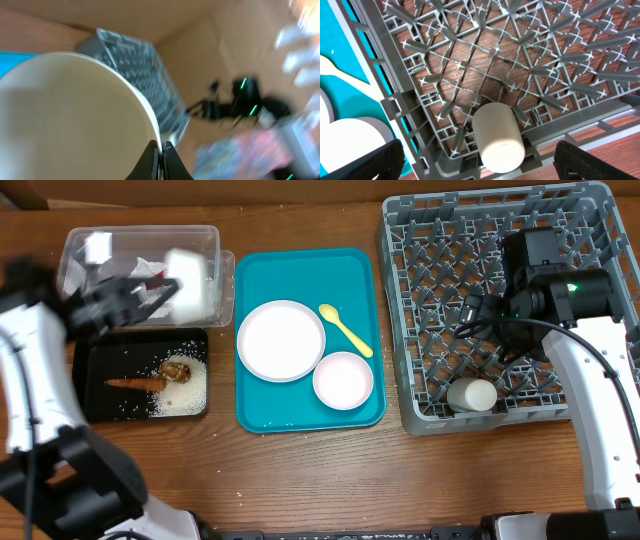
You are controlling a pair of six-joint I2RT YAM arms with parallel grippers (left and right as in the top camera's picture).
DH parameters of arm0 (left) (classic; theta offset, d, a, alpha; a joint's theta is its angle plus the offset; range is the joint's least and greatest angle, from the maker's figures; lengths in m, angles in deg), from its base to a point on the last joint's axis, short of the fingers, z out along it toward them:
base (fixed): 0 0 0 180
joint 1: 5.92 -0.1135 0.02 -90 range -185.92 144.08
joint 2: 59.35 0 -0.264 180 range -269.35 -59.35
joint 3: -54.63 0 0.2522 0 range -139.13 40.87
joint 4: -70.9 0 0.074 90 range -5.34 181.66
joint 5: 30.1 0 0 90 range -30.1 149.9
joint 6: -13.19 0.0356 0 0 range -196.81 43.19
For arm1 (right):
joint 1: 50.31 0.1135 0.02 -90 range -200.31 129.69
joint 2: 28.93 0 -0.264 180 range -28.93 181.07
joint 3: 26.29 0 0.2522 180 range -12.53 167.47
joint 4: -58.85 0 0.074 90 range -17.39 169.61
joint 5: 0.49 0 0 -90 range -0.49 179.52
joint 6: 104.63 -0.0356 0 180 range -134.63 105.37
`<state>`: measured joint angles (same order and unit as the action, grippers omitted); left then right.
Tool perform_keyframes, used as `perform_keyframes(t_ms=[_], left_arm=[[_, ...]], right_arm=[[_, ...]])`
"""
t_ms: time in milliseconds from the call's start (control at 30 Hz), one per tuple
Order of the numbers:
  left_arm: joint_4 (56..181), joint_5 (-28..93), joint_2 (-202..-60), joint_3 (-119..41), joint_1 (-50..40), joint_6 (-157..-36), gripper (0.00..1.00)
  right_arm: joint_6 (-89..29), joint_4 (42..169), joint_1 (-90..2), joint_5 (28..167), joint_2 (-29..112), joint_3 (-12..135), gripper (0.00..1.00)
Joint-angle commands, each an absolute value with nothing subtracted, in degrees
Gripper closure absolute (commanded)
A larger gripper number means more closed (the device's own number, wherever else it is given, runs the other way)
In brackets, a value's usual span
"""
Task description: Sort waste into correct bins and load items into the dishwasher
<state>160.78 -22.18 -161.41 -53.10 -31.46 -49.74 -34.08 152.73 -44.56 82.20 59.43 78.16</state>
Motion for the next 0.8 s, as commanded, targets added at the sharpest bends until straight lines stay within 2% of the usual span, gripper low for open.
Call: perform_keyframes(t_ms=[0, 67, 200, 300, 367, 533, 767], left_arm=[[150.74, 2.21, -159.72, -59.22, -16.25, -63.05, 0.96], [144.51, 19.24, -159.75, -59.53, -8.05, -69.96, 0.96], [140.54, 52.88, -162.08, -59.53, 7.53, -71.45, 0.96], [142.7, 68.68, -165.58, -59.53, 14.52, -73.39, 0.96], [144.49, 73.27, -168.44, -59.51, 17.28, -75.25, 0.96], [145.83, 73.77, -174.08, -59.51, 18.81, -80.34, 0.96], [144.67, 66.71, -179.9, -59.35, 19.25, -83.47, 0.96]], right_arm=[[-33.92, 152.38, -44.49, 82.27, 58.7, 78.56, 0.02], [-33.94, 152.38, -44.49, 82.27, 58.73, 78.56, 0.02], [-33.94, 152.53, -44.49, 82.27, 58.75, 78.56, 0.02], [-33.97, 152.68, -44.49, 82.31, 58.75, 78.56, 0.02], [-33.94, 152.59, -44.49, 82.31, 58.75, 78.56, 0.02], [-33.92, 151.83, -44.49, 82.68, 58.75, 78.56, 0.02], [-33.88, 149.93, -44.47, 86.12, 58.75, 78.56, 0.02]])
